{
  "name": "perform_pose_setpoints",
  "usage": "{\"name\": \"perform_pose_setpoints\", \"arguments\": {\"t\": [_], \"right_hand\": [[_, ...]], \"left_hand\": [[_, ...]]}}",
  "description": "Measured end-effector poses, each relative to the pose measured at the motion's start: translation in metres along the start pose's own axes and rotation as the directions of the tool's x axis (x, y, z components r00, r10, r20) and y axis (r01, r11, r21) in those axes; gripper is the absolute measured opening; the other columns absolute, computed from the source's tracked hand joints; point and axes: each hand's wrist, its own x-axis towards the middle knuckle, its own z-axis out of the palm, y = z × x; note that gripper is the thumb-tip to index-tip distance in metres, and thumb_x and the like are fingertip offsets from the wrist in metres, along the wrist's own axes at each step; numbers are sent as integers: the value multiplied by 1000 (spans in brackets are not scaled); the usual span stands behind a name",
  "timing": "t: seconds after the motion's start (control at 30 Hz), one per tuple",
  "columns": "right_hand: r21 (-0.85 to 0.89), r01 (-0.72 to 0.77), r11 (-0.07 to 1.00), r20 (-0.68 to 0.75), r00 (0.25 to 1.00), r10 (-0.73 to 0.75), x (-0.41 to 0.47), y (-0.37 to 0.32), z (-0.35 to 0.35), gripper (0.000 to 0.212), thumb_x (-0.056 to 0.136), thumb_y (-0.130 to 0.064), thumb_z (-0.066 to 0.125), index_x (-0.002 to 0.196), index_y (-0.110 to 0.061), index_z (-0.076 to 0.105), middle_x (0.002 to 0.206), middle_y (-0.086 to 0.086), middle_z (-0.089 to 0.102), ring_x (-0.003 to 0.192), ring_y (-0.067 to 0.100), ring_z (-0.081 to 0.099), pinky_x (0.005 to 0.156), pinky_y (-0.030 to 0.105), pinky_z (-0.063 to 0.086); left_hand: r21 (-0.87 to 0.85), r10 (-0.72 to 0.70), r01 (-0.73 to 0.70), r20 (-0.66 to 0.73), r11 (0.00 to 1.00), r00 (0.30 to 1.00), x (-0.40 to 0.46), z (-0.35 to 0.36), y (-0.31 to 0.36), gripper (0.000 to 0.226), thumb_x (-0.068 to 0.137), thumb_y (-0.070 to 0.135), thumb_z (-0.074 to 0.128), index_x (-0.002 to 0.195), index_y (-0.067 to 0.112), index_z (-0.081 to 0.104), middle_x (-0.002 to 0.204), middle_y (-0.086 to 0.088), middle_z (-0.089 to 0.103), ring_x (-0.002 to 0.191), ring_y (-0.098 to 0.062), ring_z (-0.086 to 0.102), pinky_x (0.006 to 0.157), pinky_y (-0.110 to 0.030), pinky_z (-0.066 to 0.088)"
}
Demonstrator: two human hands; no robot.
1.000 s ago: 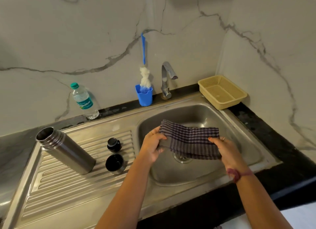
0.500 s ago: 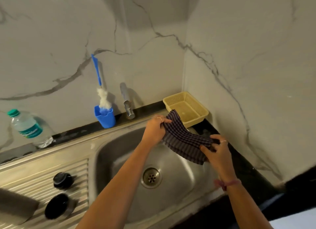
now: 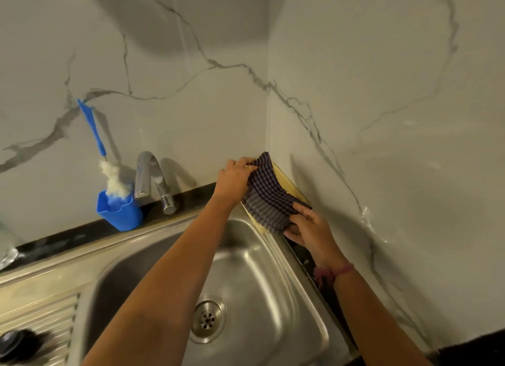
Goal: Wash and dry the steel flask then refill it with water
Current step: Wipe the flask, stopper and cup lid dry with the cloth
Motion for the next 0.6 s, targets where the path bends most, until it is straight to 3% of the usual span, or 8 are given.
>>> {"name": "perform_pose_setpoints", "arguments": {"t": [0.1, 0.13, 0.2, 0.27, 0.4, 0.5, 0.6], "right_hand": [[67, -91, 994, 42, 995, 89, 17, -12, 11, 54, 94, 5, 43, 145, -9, 34, 126, 37, 50, 117, 46, 53, 65, 23, 57], [104, -110, 988, 53, 993, 105, 22, -15, 15, 54, 93, 7, 43, 144, -8, 34, 120, 37, 55, 107, 43, 61, 63, 24, 57], [184, -144, 972, 70, 989, 133, 33, -17, 22, 53, 94, 8, 42, 143, -7, 33, 96, 22, 60, 71, 21, 70, 62, 28, 58], [195, -173, 966, 65, 984, 163, 46, -14, 25, 53, 93, 9, 43, 142, -7, 33, 88, 14, 56, 62, 14, 66, 70, 35, 56], [-54, -101, 993, 51, 993, 104, 60, -7, 21, 30, 90, 5, 45, 116, -11, 44, 97, 12, 54, 89, 21, 58, 69, 25, 57], [-218, -66, 974, 86, 993, 87, 66, -1, 15, 20, 89, 3, 48, 108, -3, 51, 88, 12, 57, 86, 23, 56, 86, 37, 53], [-481, 24, 876, 95, 995, 25, 77, 4, 12, 29, 89, -5, 51, 111, 13, 53, 75, 9, 51, 66, 14, 48, 63, 23, 45]], "left_hand": [[78, 18, -20, 36, 997, 999, 24, 4, -3, 54, 96, 5, 52, 147, 23, 46, 157, 4, 32, 134, -28, 35, 110, -46, 35], [121, 31, -36, 45, 992, 999, 31, 6, -4, 53, 97, 8, 52, 147, 24, 45, 157, 4, 32, 135, -27, 34, 110, -46, 33], [179, 53, -62, 53, 982, 997, 46, 12, -6, 52, 98, 11, 52, 147, 28, 46, 157, 6, 32, 136, -26, 34, 110, -45, 30], [204, 64, -75, 59, 976, 996, 58, 19, -9, 50, 99, 11, 52, 145, 31, 48, 155, 9, 35, 135, -24, 35, 110, -43, 29], [227, 96, -117, 101, 967, 990, 74, 37, -12, 49, 99, 14, 55, 143, 33, 50, 152, 10, 40, 133, -21, 40, 111, -43, 26], [239, 75, -104, 129, 965, 989, 78, 53, -17, 45, 100, 20, 54, 143, 33, 50, 149, 8, 44, 130, -21, 42, 109, -43, 26], [263, 60, -97, 144, 960, 988, 80, 63, -22, 41, 101, 22, 52, 140, 33, 53, 149, 8, 46, 130, -22, 39, 108, -43, 25]]}}
